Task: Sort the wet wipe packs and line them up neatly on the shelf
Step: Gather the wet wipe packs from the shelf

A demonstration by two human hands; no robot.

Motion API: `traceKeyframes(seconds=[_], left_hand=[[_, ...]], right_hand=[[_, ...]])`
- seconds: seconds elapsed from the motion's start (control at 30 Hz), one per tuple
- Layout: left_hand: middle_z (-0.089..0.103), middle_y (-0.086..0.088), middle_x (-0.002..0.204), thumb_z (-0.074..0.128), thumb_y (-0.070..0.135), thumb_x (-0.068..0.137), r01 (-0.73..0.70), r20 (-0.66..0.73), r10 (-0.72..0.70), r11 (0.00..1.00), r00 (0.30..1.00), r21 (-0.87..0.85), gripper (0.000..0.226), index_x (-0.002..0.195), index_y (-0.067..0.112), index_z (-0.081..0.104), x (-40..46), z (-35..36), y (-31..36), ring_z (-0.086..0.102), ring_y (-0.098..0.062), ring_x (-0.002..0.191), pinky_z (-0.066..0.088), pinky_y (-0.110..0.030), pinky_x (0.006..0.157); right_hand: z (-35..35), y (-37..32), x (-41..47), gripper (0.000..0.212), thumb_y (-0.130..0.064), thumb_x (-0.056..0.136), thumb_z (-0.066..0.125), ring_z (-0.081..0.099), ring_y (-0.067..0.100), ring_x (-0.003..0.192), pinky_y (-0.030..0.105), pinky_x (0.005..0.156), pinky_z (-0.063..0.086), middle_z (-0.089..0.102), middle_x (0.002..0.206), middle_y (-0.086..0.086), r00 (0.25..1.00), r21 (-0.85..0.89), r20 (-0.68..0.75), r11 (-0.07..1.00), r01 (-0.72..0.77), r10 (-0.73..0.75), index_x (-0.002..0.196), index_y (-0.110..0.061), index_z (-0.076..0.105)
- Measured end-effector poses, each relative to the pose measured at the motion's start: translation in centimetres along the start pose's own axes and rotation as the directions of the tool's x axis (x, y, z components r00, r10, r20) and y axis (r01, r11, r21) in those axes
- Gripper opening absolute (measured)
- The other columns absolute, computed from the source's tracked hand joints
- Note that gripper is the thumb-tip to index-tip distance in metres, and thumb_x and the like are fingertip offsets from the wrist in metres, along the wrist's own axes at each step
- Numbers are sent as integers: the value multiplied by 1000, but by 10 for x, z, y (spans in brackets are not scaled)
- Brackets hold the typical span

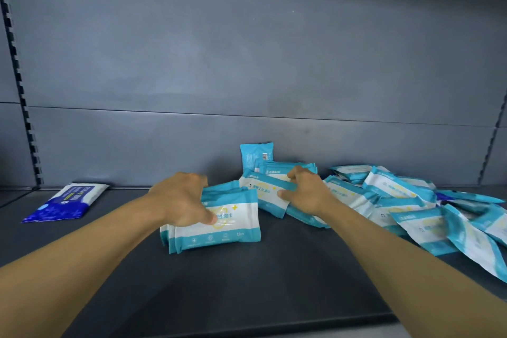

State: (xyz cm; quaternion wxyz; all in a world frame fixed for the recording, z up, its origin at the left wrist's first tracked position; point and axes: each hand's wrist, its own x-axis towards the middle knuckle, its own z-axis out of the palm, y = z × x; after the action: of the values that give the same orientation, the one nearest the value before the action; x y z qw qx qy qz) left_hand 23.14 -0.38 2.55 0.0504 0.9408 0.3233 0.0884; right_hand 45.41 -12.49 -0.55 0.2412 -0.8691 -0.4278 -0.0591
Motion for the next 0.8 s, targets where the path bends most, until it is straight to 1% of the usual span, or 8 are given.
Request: traceKeyframes(seconds=[0.1, 0.17, 0.27, 0.37, 0.5, 0.63, 0.7, 0.8], left_hand=[[58, 12, 103, 70, 39, 75, -42, 30, 42, 999, 999, 22, 45, 113, 31, 48, 4, 2, 4, 54, -15, 98, 44, -33, 87], [58, 11, 106, 68, 37, 76, -57, 30, 55, 995, 998, 79, 46, 116, 29, 47, 7, 6, 9, 54, -16, 99, 42, -34, 89], [54, 12, 95, 69, 48, 73, -62, 16, 60, 985, 998, 163, 47, 106, 27, 43, 7, 12, 16, 53, -16, 95, 34, -35, 86], [54, 12, 97, 70, 52, 73, -66, 3, 66, 984, 998, 165, 51, 108, 27, 43, 10, 14, 18, 52, -16, 96, 33, -35, 86], [56, 11, 103, 71, 52, 72, -69, -39, 76, 984, 996, 162, 55, 112, 27, 44, 17, 16, 18, 54, -17, 100, 32, -34, 84], [57, 11, 103, 71, 52, 72, -70, -70, 82, 983, 994, 169, 58, 117, 27, 44, 21, 19, 20, 55, -18, 102, 32, -35, 86], [54, 12, 100, 70, 53, 73, -70, -79, 86, 981, 993, 182, 59, 119, 27, 42, 21, 19, 20, 55, -18, 103, 32, -35, 86], [51, 12, 98, 69, 52, 74, -77, -81, 94, 979, 992, 190, 58, 120, 28, 41, 18, 19, 21, 54, -17, 103, 32, -35, 86]], right_hand=[[15, -13, 9, 63, -60, 78, 63, 50, 23, 115, 38, 96, 34, 55, 123, 0, 1000, -246, -18, 969, -14, 10, 122, -19, 43], [17, -20, 13, 58, -55, 82, 61, 49, 22, 116, 37, 97, 31, 55, 124, 0, 1000, -242, 8, 970, -19, 21, 123, -19, 44], [2, -19, 18, 45, -42, 92, 55, 46, 24, 122, 37, 102, 26, 53, 130, 4, 1000, -196, 7, 981, -7, 9, 128, -15, 48], [-22, -3, 25, 41, -39, 92, 54, 38, 27, 125, 38, 100, 28, 46, 133, 8, 1000, -240, -31, 971, -6, -1, 128, -19, 52], [-31, 22, 35, 41, -32, 89, 59, 33, 27, 128, 39, 103, 30, 38, 136, 7, 1000, -231, 21, 973, 3, 2, 126, -18, 49], [-21, 22, 35, 61, -28, 87, 63, 37, 28, 130, 43, 108, 32, 40, 138, 10, 991, -139, 131, 990, 4, 14, 137, -14, 31], [-21, 20, 34, 76, -34, 87, 63, 30, 27, 136, 43, 112, 28, 31, 148, 10, 988, -204, 152, 979, 20, 12, 146, -13, 20], [-27, 18, 36, 82, -45, 82, 67, 30, 27, 134, 41, 112, 28, 30, 146, 9, 984, -297, 178, 954, 41, 13, 145, -13, 25]])
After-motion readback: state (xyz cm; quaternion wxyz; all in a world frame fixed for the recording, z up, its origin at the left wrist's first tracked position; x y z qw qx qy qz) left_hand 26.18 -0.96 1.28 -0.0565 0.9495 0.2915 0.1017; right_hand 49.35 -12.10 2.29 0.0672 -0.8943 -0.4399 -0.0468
